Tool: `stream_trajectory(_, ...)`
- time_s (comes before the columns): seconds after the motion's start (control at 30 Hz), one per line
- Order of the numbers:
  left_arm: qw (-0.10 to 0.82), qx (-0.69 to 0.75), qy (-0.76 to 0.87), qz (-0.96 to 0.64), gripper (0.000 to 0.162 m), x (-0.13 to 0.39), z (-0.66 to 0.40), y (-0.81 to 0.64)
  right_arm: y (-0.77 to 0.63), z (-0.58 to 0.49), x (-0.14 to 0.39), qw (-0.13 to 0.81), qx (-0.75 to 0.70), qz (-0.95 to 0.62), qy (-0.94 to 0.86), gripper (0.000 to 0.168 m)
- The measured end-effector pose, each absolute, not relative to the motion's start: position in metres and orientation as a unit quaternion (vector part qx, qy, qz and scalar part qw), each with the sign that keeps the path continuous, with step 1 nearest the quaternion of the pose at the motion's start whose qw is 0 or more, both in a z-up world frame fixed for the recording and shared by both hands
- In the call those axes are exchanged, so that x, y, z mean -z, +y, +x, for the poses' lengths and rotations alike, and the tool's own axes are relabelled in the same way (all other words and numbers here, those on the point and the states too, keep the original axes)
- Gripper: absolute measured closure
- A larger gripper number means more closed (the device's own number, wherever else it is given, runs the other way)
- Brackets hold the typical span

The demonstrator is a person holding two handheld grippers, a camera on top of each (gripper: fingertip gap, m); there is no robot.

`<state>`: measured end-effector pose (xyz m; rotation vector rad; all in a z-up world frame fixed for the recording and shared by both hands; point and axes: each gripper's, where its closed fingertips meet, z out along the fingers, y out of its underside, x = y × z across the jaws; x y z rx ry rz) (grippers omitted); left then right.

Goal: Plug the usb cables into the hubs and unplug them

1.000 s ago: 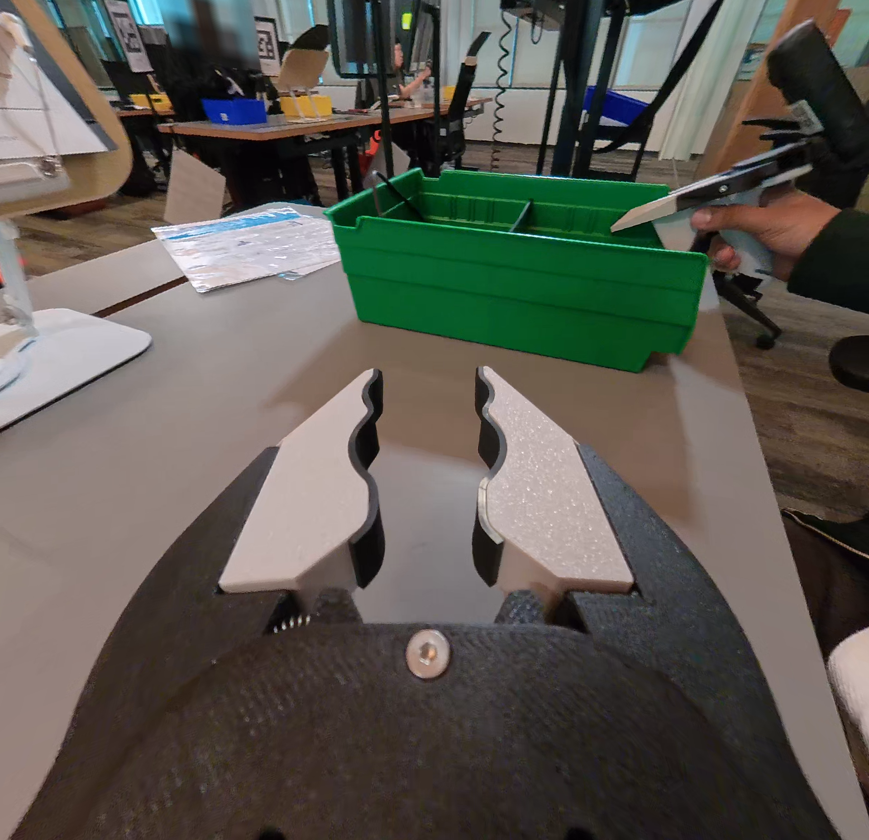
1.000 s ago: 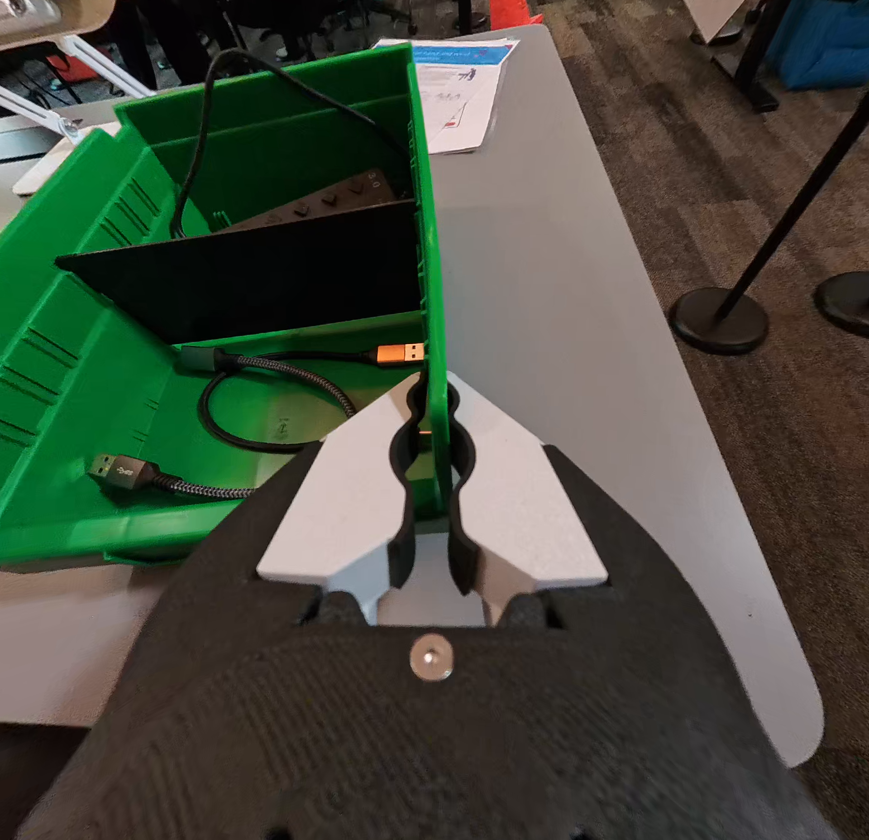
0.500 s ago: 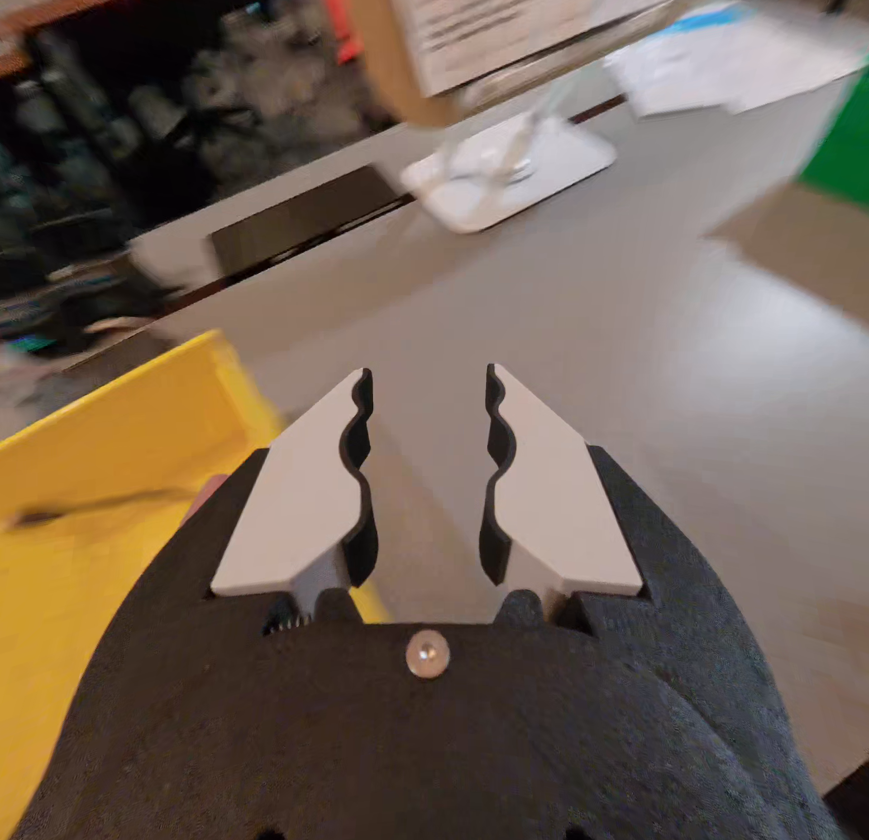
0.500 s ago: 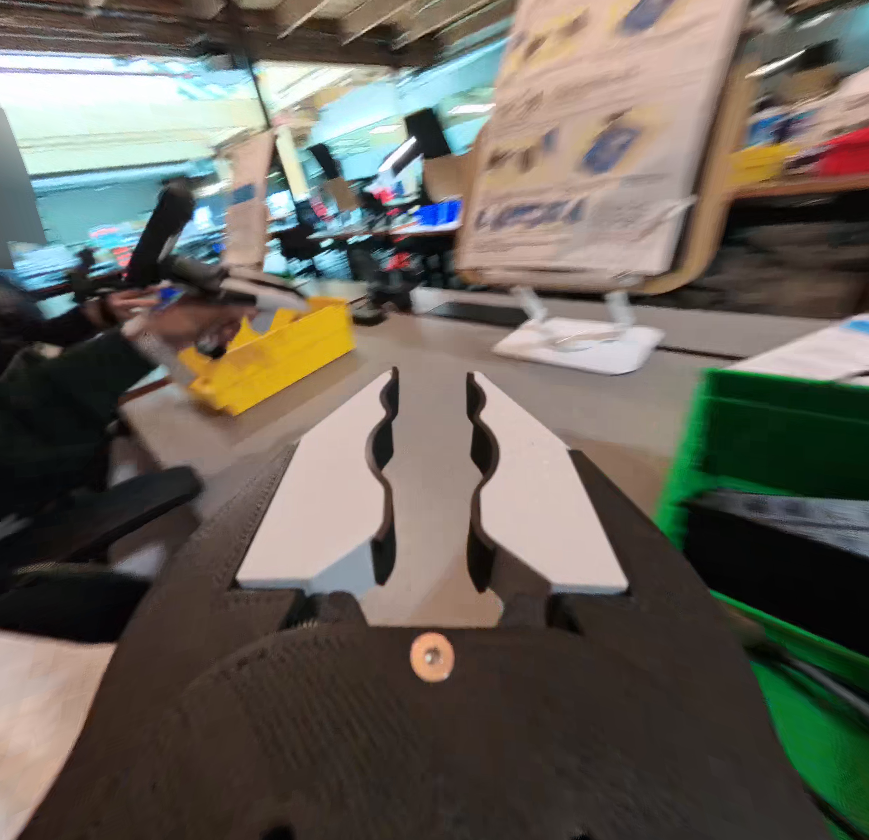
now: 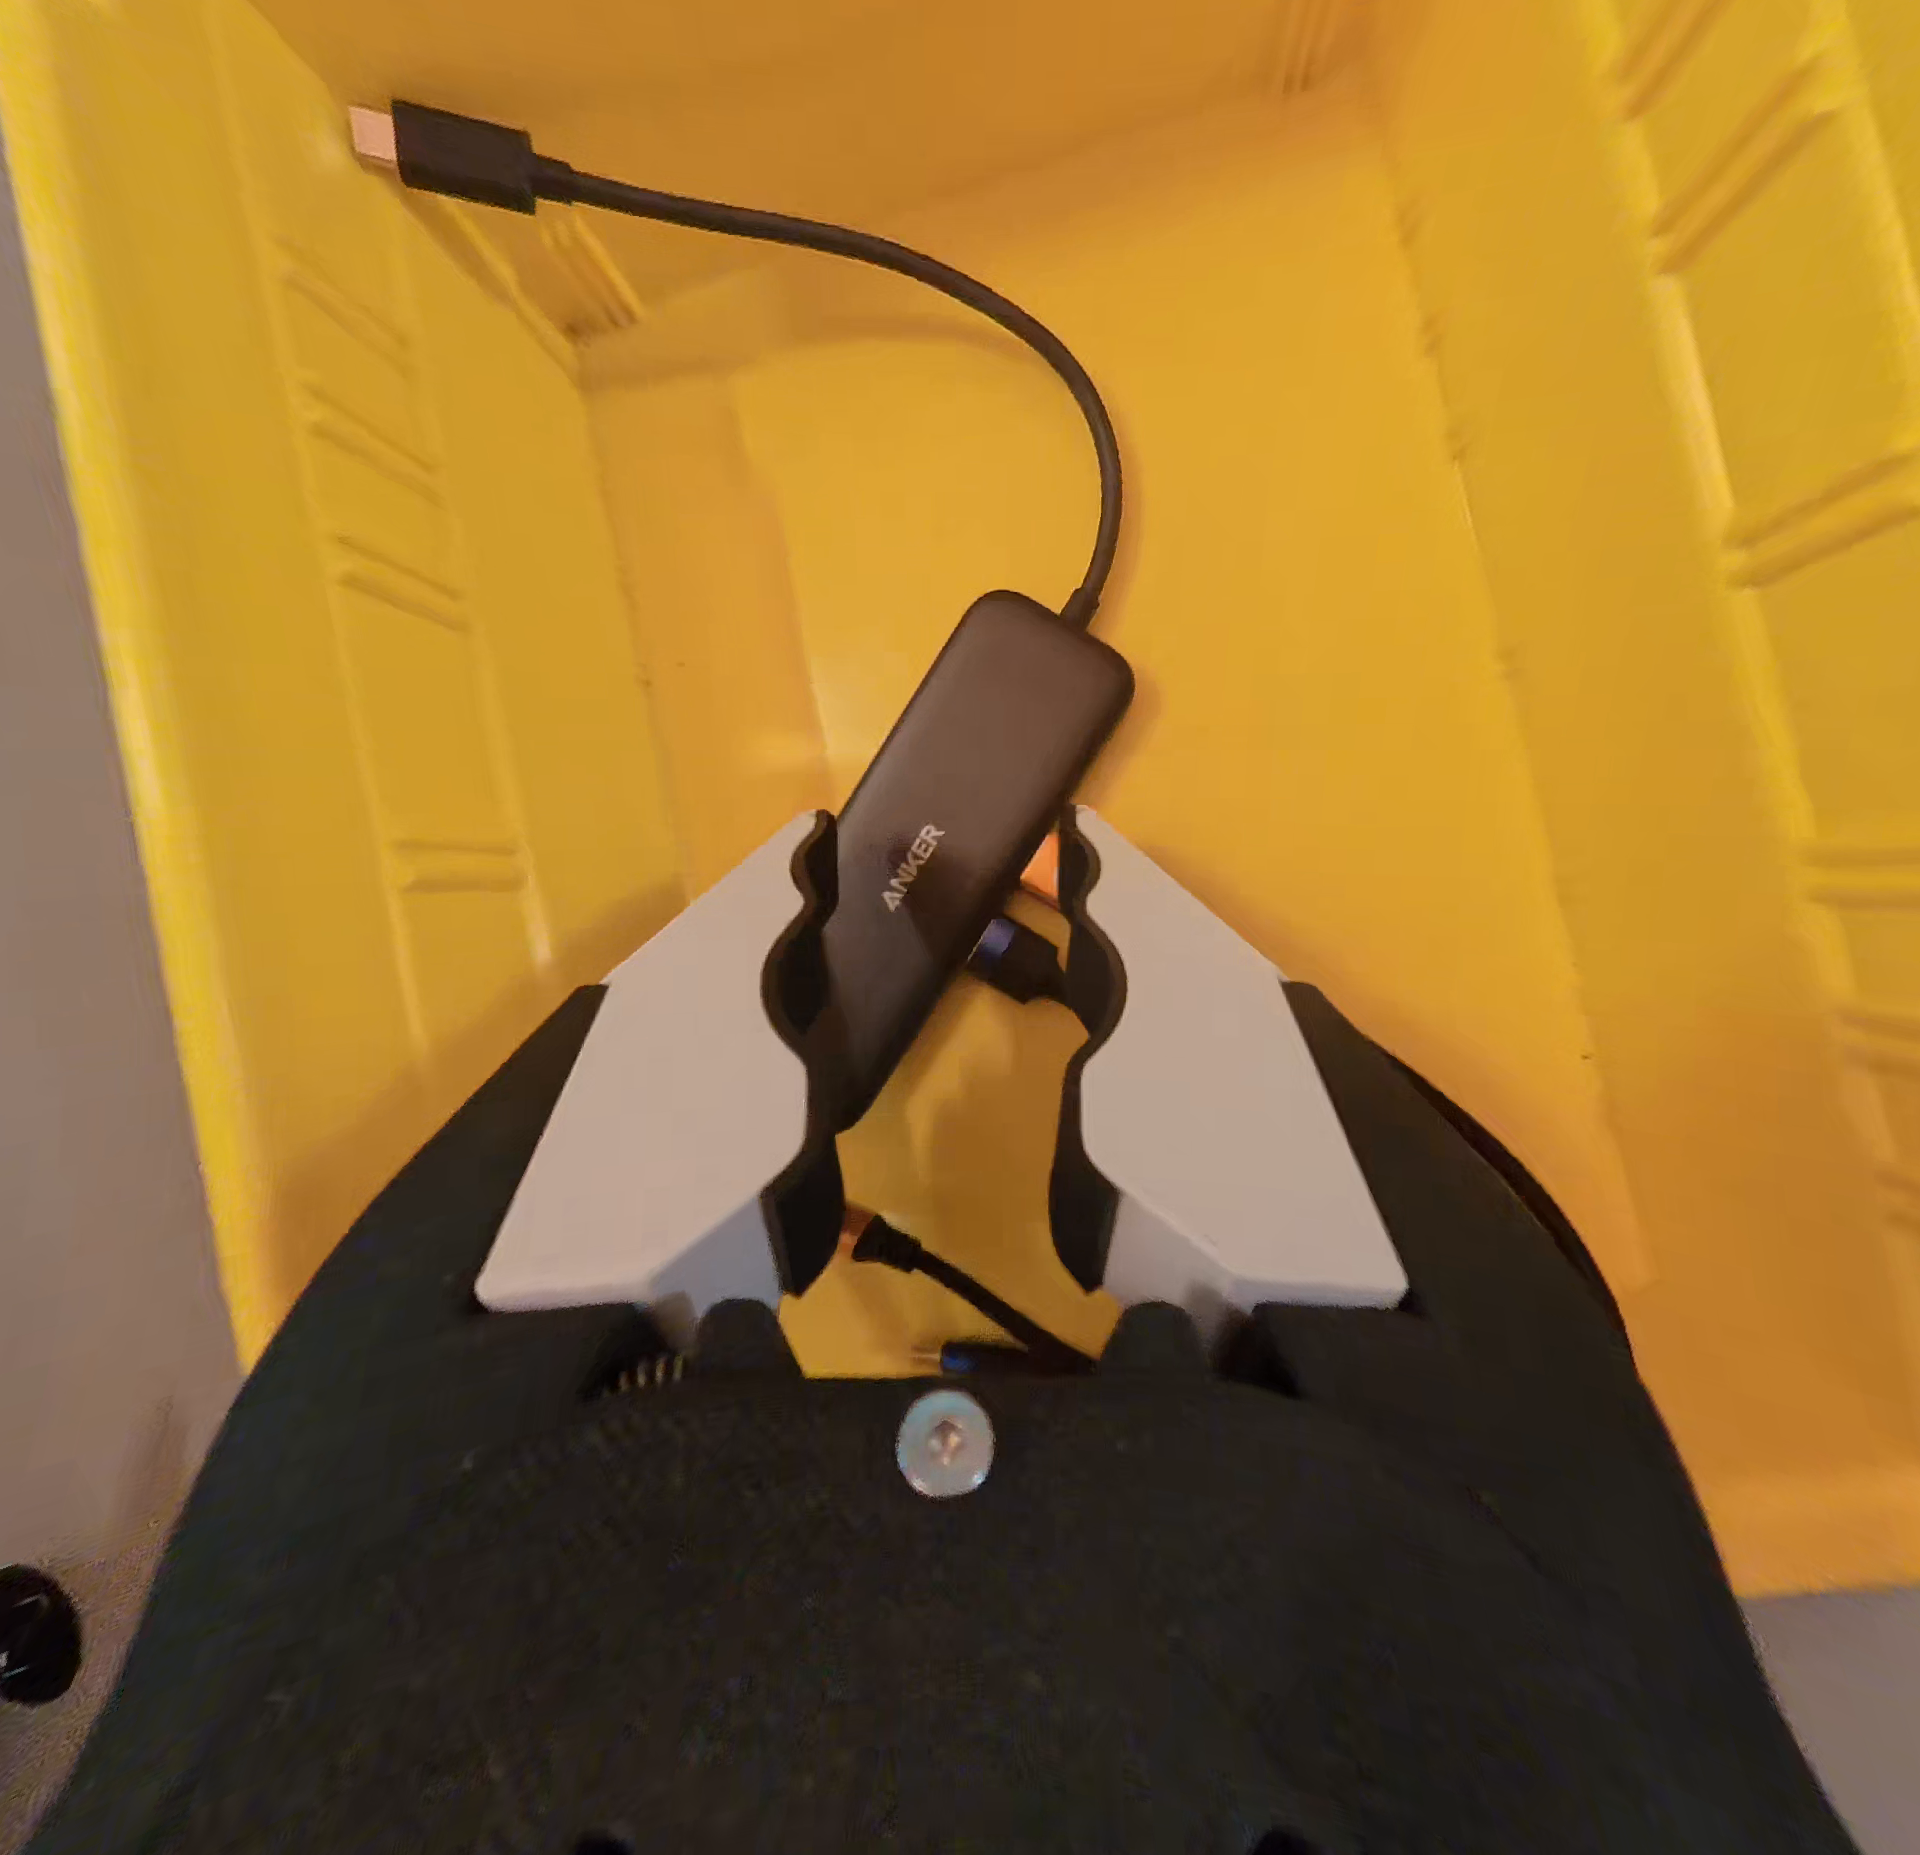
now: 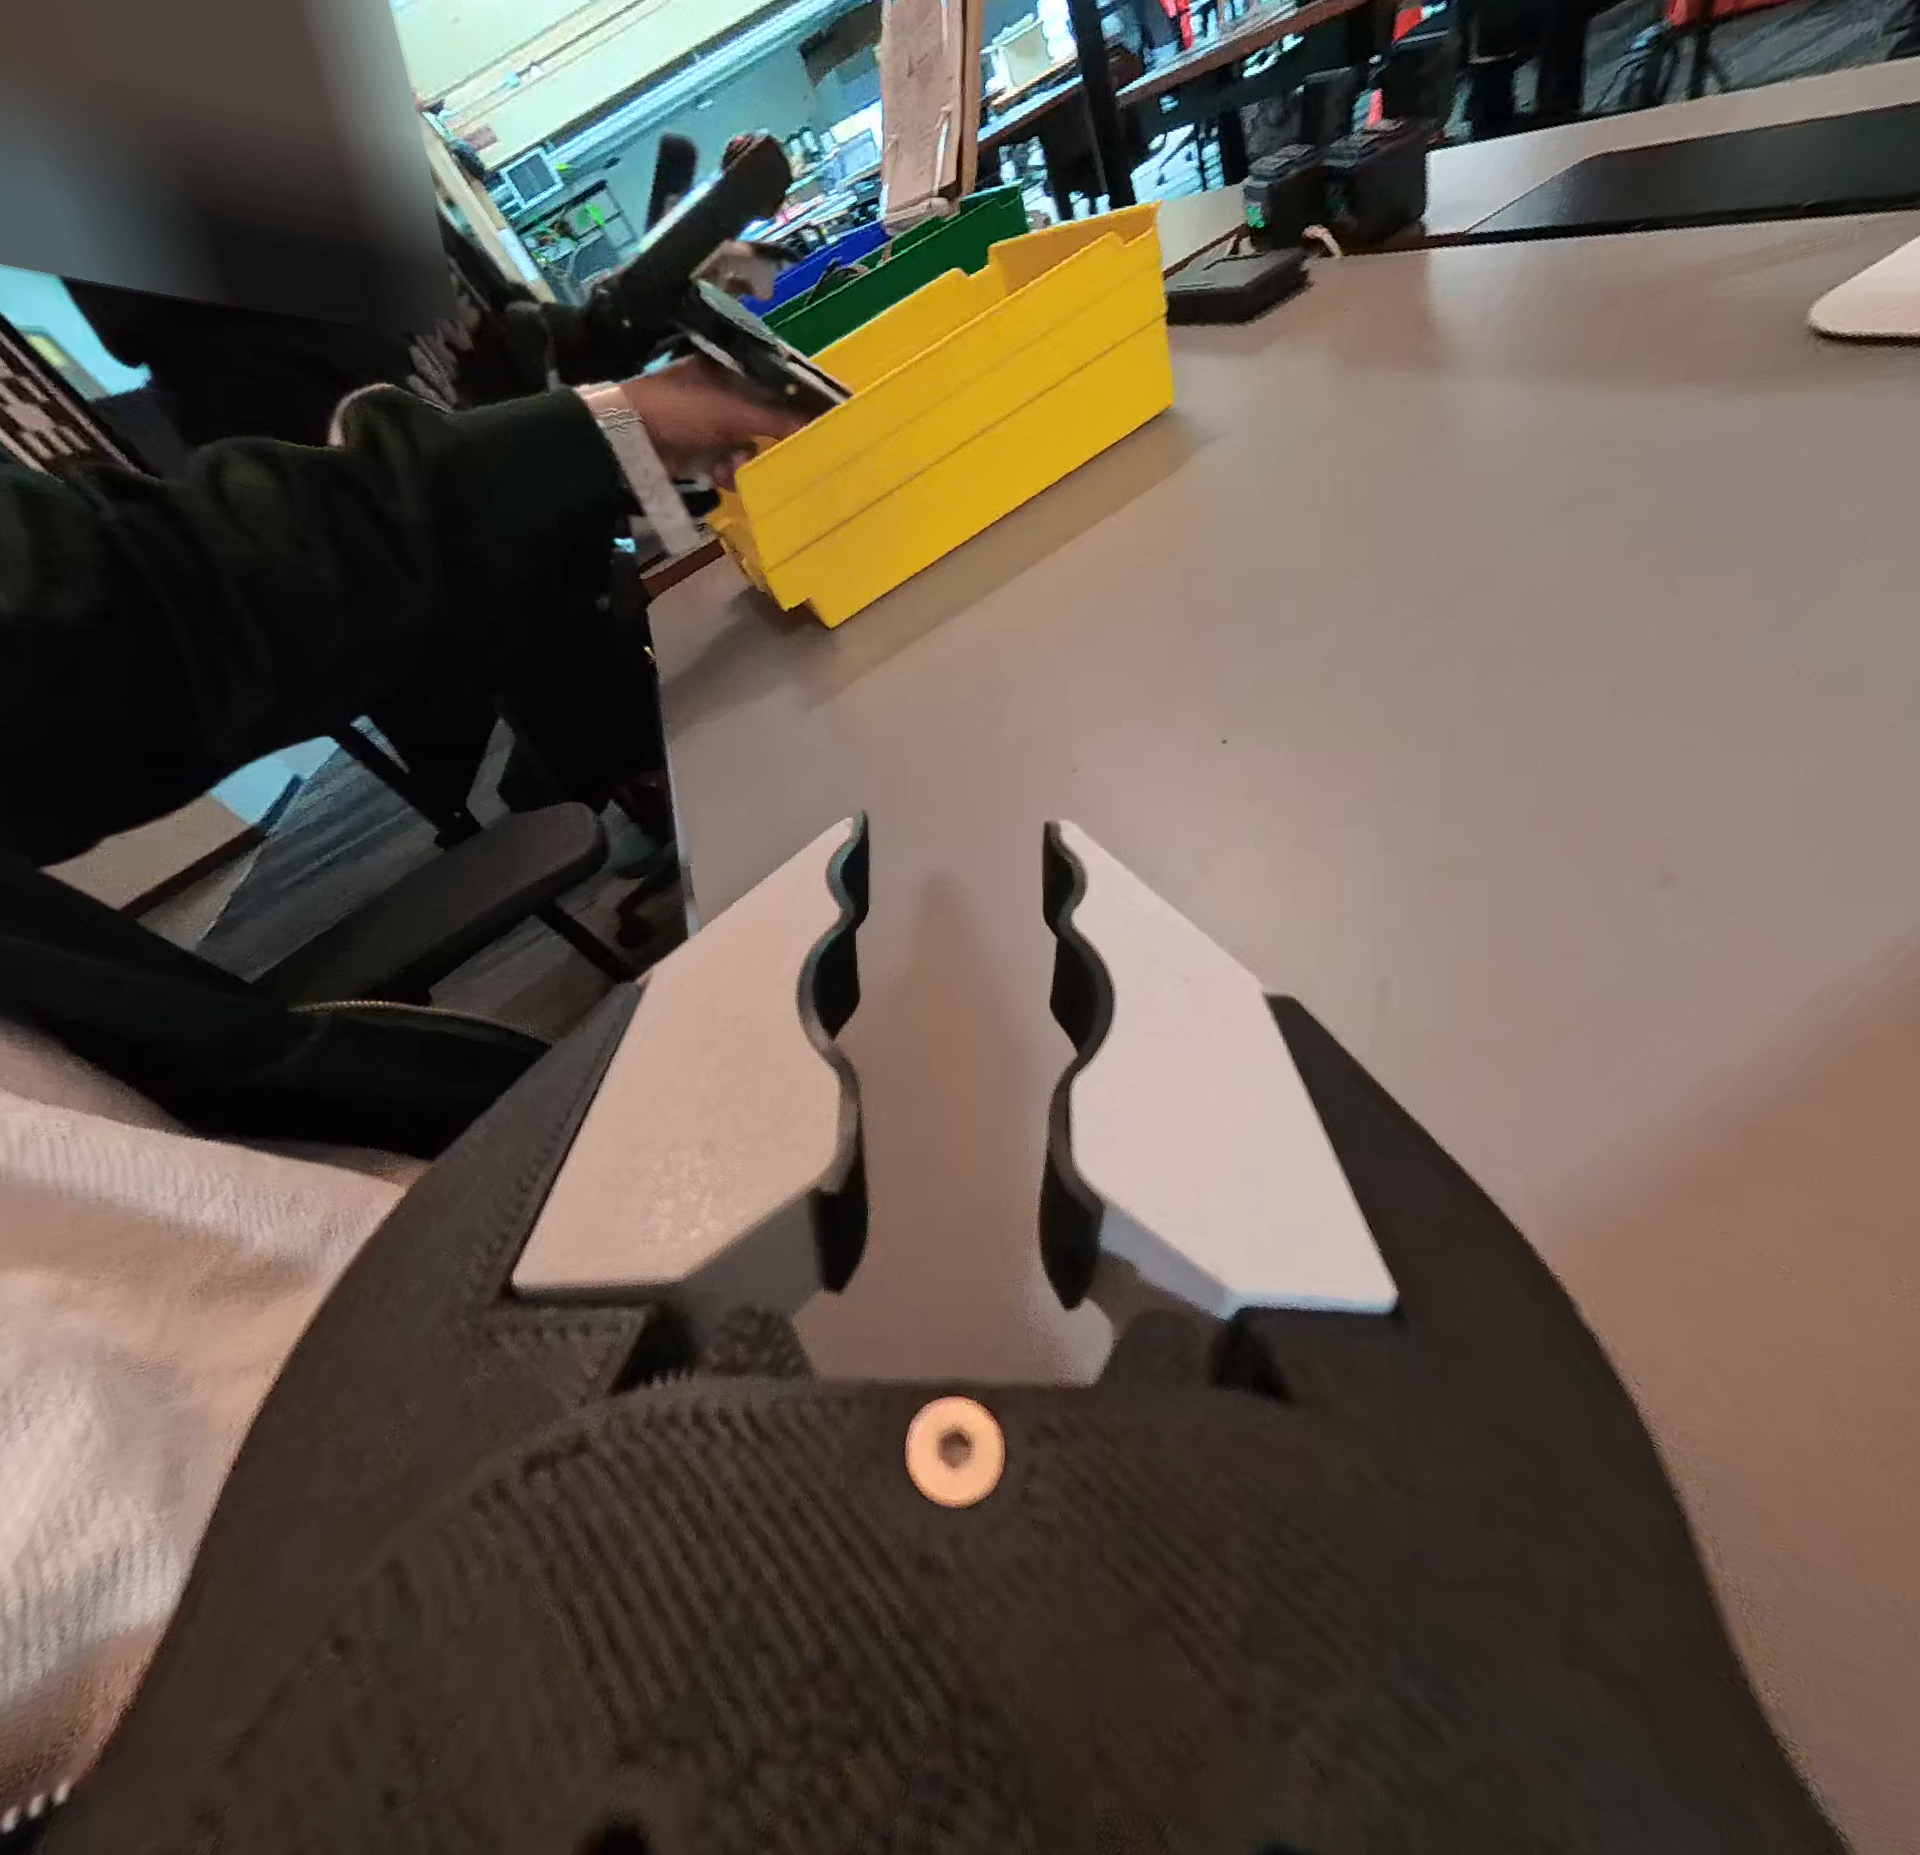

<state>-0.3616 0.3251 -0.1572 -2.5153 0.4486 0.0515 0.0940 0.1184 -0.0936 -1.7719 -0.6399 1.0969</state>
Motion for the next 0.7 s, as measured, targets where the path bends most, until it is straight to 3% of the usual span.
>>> stream_trajectory(0.13, 0.234, -0.045, 0.186, -0.953, 0.101, 0.178, -0.362, 0.319, 0.120, 0.081, 0.096, 0.442, -0.467, -0.714, -0.277, 0.135)
stream_trajectory(0.33, 0.217, -0.039, 0.189, -0.957, 0.102, 0.179, -0.357, 0.336, 0.112, 0.065, 0.104, 0.405, -0.493, -0.710, -0.298, 0.134)
stream_trajectory(0.43, 0.207, -0.048, 0.181, -0.960, 0.092, 0.177, -0.359, 0.346, 0.109, 0.063, 0.103, 0.397, -0.505, -0.707, -0.297, 0.134)
stream_trajectory(0.7, 0.181, -0.078, 0.223, -0.955, 0.095, 0.158, -0.366, 0.331, 0.111, 0.073, 0.104, 0.389, -0.520, -0.713, -0.265, 0.133)
